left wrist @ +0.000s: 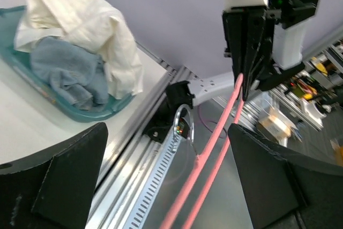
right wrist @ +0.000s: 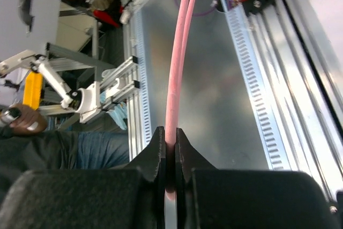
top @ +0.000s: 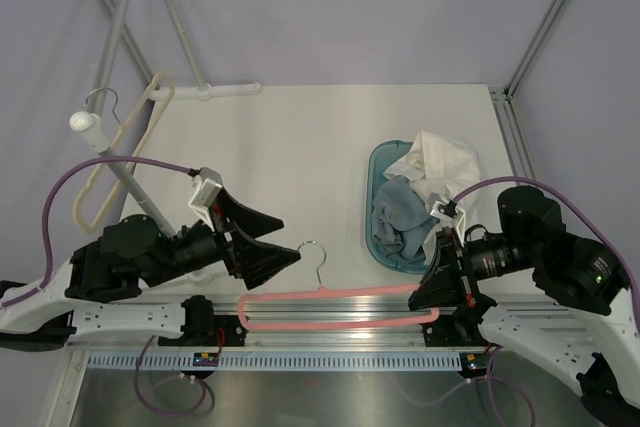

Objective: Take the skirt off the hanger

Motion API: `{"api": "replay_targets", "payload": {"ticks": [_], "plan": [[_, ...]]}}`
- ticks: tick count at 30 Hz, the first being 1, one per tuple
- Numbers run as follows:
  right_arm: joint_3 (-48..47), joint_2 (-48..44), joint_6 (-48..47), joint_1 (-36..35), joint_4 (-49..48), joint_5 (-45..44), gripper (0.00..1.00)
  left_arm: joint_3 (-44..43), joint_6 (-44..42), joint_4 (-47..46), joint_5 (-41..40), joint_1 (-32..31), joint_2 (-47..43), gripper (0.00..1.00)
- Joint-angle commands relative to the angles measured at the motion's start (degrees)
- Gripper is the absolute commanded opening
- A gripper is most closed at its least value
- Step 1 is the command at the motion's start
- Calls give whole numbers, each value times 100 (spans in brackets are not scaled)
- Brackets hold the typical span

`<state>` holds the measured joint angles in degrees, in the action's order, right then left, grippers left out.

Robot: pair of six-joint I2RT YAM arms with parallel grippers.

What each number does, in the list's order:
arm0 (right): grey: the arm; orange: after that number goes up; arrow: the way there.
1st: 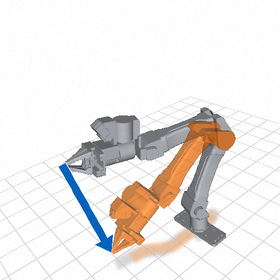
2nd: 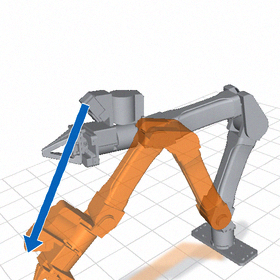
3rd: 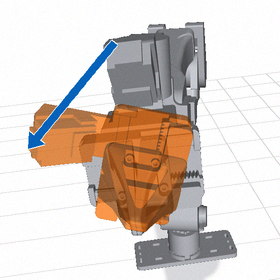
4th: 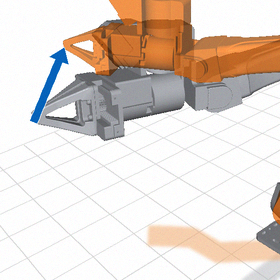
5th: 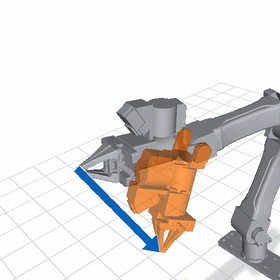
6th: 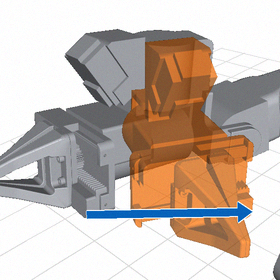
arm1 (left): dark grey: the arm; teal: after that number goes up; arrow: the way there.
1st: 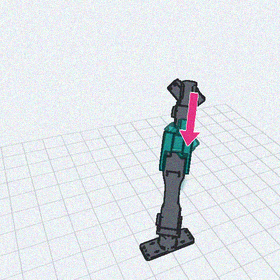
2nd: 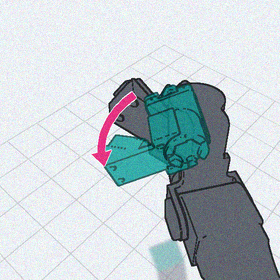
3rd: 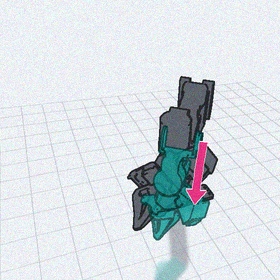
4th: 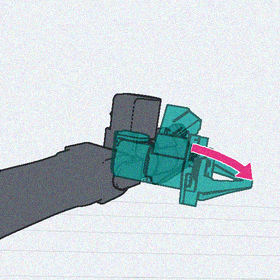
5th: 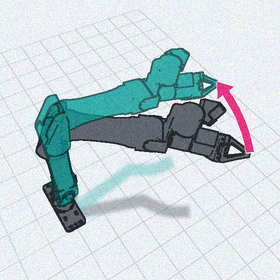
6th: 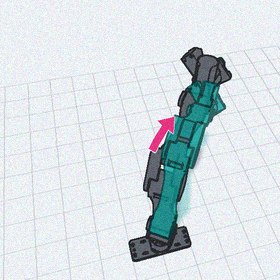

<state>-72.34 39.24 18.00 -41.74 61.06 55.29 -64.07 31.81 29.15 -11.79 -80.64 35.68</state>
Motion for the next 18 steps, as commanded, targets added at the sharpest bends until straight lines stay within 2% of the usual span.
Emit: {"api": "replay_targets", "payload": {"ticks": [1,6,11,14,18], "plan": [[-255,189,-385,-10,634,-904,0,-456,123,433,-973,22,-79,99],[-307,338,-315,-10,1084,-2766,0,-518,106,540,-1133,13,-123,99],[-492,549,-209,-10,602,-4452,0,-466,115,496,-896,13,-70,99],[-851,1004,-436,-10,137,-5096,0,-185,141,329,-501,13,18,98],[-1475,1690,-1068,-10,-541,-5344,0,342,395,-57,106,5,176,94]]}}
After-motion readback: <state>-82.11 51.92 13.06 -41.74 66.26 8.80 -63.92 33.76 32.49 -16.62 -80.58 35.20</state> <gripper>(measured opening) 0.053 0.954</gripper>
